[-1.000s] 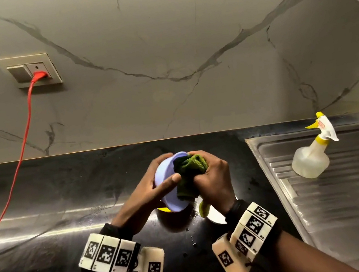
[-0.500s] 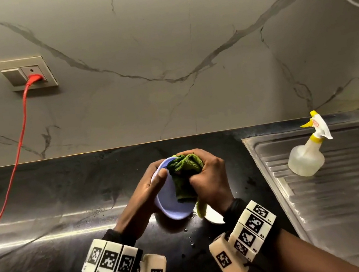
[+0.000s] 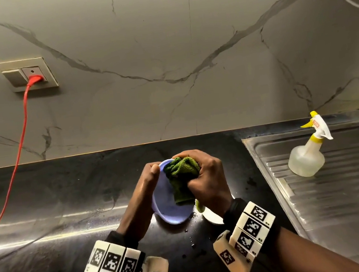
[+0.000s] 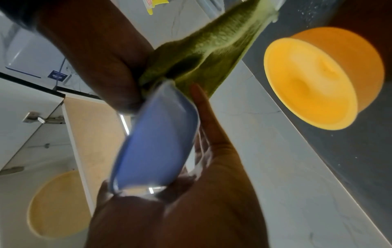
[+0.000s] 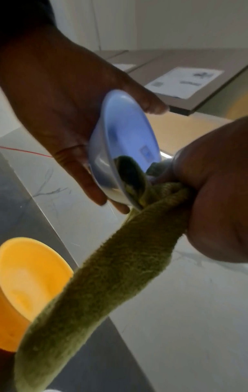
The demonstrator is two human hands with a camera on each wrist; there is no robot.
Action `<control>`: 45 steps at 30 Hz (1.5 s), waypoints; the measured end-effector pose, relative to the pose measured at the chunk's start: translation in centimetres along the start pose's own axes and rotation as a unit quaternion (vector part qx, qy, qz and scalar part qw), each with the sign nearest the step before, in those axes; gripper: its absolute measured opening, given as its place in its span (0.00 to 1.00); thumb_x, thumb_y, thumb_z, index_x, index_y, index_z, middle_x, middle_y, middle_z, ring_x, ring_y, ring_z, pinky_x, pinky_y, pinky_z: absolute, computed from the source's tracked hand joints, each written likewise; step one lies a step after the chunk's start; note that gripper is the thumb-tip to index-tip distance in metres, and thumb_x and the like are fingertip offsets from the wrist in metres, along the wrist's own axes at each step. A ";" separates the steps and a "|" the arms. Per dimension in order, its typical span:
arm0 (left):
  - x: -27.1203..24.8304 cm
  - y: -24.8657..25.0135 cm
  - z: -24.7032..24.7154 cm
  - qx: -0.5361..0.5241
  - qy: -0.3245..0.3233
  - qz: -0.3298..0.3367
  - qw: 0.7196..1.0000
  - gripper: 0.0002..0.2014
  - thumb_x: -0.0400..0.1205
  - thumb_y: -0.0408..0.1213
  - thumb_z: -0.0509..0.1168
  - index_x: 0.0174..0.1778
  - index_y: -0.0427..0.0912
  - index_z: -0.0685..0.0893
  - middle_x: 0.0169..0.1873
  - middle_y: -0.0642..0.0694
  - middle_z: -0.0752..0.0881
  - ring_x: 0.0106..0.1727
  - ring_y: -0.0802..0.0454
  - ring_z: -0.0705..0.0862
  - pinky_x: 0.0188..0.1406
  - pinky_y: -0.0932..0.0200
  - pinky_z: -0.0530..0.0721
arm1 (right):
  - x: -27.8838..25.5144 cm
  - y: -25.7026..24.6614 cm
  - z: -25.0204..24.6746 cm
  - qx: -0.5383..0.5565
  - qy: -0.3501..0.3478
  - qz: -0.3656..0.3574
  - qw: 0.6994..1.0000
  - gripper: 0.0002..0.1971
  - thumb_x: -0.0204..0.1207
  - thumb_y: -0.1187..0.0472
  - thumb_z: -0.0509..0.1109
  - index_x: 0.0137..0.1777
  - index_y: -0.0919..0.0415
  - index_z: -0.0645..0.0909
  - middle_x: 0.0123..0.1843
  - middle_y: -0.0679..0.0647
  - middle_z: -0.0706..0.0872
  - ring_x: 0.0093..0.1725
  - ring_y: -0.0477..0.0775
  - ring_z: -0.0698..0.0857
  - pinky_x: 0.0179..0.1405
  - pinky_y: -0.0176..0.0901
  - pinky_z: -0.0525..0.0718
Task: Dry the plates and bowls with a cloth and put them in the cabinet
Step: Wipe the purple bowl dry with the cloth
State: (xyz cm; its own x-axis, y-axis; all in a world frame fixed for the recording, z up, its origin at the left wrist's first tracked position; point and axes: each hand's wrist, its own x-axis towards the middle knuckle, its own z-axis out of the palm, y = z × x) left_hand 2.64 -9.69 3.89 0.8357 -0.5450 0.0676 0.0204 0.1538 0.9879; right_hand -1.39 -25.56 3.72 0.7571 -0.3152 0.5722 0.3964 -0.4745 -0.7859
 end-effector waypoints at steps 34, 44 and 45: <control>0.1 -0.4 0.0 0.018 -0.032 0.011 0.999 0.39 0.71 0.70 0.70 0.72 0.48 0.80 0.68 0.42 0.84 0.72 0.42 0.81 0.75 0.31 0.73 | 0.2 -0.2 -0.5 -0.022 -0.018 -0.005 1.000 0.24 0.55 0.73 0.63 0.52 0.63 0.87 0.49 0.52 0.90 0.51 0.46 0.87 0.51 0.44 0.85; -0.1 -0.6 -1.0 -0.107 0.036 0.000 0.994 0.46 0.59 0.72 0.77 0.66 0.43 0.82 0.57 0.42 0.89 0.57 0.50 0.88 0.52 0.58 0.88 | 0.0 -0.6 -2.1 0.039 0.156 0.080 0.984 0.16 0.67 0.61 0.83 0.49 0.48 0.81 0.43 0.45 0.89 0.43 0.40 0.88 0.45 0.34 0.84; -0.1 -0.6 -1.0 -0.116 0.041 0.000 0.992 0.46 0.59 0.72 0.78 0.65 0.43 0.82 0.57 0.41 0.89 0.56 0.50 0.88 0.51 0.58 0.88 | -0.3 -1.0 -2.0 0.033 0.138 0.068 0.987 0.15 0.68 0.58 0.81 0.50 0.47 0.81 0.46 0.47 0.88 0.46 0.42 0.88 0.48 0.36 0.84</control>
State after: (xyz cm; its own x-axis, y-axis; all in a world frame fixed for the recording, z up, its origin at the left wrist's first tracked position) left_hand 3.10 -8.96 3.11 0.8770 -0.4782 0.0460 0.1392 0.3446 0.9284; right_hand -3.05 -26.63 4.76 0.6386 -0.5895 0.4946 0.3408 -0.3596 -0.8686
